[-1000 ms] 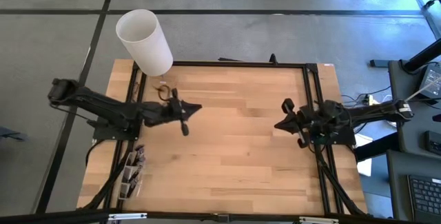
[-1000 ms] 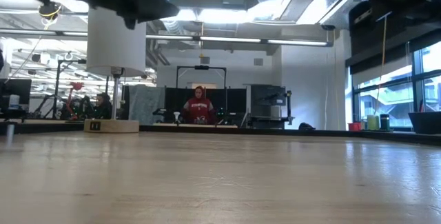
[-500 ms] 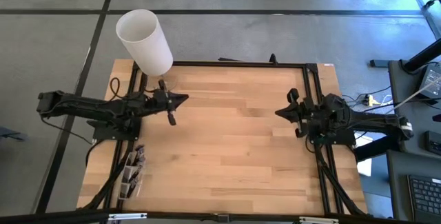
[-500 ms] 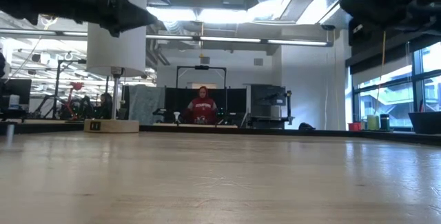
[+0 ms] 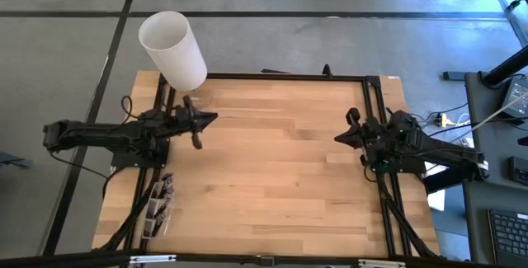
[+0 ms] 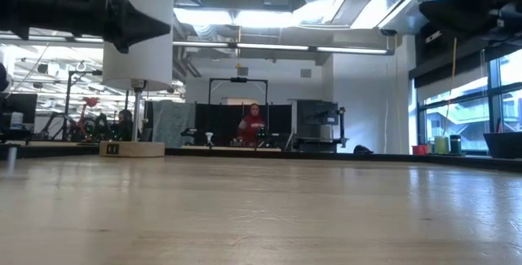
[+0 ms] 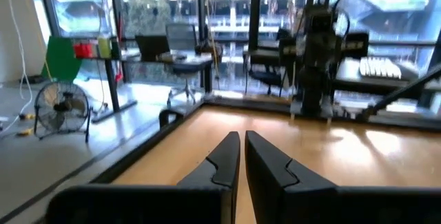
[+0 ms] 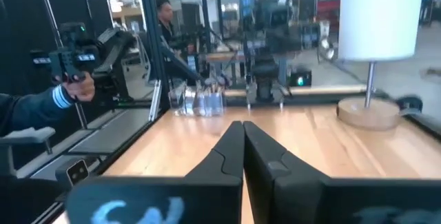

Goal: Pick & Place Makeup Supplies
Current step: Return to Home Position

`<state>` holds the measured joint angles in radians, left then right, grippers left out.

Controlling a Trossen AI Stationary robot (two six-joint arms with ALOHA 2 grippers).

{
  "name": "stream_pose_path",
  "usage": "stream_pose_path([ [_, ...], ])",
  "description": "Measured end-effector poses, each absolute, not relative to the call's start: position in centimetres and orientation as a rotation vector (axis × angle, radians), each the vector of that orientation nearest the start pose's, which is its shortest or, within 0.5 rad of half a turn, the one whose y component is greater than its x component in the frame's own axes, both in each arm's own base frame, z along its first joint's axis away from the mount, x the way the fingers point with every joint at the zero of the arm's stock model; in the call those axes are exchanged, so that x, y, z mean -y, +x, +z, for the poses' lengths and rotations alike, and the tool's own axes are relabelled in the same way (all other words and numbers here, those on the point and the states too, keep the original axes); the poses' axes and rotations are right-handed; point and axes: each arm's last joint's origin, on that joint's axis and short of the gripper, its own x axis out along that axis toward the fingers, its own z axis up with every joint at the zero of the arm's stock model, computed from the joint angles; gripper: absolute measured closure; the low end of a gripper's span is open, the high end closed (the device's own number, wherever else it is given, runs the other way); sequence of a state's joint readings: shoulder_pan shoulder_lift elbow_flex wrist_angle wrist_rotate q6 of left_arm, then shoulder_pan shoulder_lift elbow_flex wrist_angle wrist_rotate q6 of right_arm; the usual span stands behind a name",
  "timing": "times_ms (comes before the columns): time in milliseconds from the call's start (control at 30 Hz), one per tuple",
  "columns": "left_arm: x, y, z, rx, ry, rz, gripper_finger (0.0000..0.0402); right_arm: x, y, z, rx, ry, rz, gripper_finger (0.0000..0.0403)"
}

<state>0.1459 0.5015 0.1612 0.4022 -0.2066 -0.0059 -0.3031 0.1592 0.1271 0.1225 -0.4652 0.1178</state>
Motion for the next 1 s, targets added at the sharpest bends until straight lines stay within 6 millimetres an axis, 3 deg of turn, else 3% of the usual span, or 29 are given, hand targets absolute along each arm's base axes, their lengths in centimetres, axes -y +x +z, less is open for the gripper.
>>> stream_pose_path([
  [300, -2.3, 11.7, 20.3, -0.036, -0.004, 0.354, 0.0382, 1.5, 9.3, 18.2, 0.117, 0.084, 0.170, 0.0400],
  [600, -2.1, 10.3, 20.0, -0.043, 0.004, 0.354, 0.0382, 1.6, 9.4, 17.5, 0.071, 0.085, 0.165, 0.0395],
  [1000, -2.0, 9.5, 17.0, 0.014, -0.013, 0.342, 0.0382, 1.6, 9.4, 17.2, 0.060, 0.059, 0.161, 0.0394],
])
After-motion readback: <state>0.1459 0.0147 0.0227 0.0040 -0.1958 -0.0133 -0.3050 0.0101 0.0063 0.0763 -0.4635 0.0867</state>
